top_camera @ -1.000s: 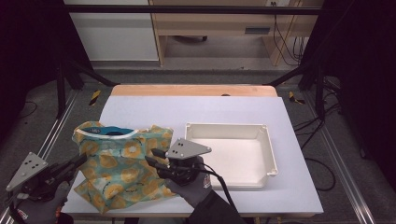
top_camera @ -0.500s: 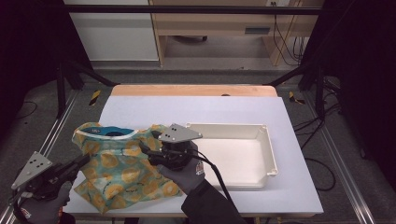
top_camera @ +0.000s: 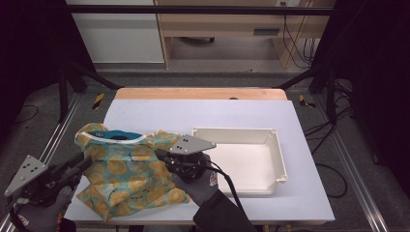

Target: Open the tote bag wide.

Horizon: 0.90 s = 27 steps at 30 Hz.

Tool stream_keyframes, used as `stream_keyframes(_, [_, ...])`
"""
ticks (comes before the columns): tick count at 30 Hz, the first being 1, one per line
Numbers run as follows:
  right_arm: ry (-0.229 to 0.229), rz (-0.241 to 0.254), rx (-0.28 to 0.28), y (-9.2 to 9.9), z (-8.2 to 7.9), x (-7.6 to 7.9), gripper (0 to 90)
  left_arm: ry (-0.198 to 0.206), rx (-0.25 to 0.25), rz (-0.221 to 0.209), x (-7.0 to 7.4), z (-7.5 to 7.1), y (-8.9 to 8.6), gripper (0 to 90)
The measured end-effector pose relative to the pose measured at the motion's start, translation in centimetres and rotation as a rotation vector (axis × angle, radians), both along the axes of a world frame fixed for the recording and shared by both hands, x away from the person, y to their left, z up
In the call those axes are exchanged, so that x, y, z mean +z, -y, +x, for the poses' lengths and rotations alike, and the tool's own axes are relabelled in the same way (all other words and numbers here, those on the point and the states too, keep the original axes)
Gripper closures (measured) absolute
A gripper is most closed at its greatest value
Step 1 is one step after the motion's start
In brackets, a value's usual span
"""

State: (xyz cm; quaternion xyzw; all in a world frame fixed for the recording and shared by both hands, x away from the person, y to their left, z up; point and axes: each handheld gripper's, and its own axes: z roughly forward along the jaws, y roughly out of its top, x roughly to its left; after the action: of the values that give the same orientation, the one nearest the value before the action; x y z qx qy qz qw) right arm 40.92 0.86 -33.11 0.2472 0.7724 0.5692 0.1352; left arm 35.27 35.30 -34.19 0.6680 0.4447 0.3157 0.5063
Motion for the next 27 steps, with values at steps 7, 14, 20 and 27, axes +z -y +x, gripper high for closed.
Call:
stream_keyframes(7, [0.018,-0.022,0.024,-0.4,-1.0,0.0,90.0,0.014,0.017,0.014,1.1,1.2,0.3,66.8])
stream_keyframes(14, [0.007,-0.028,0.031,-0.6,-1.3,-0.6,90.0,-0.012,0.02,0.045,0.8,0.7,0.2,90.0])
stream_keyframes(20, [-0.023,-0.036,0.017,-0.3,-1.2,-2.1,90.0,-0.018,-0.004,0.041,0.5,0.4,0.4,90.0])
stream_keyframes(27, [-0.055,-0.052,0.03,-0.9,-1.3,-3.6,90.0,-0.027,0.003,0.041,0.0,0.3,0.1,90.0])
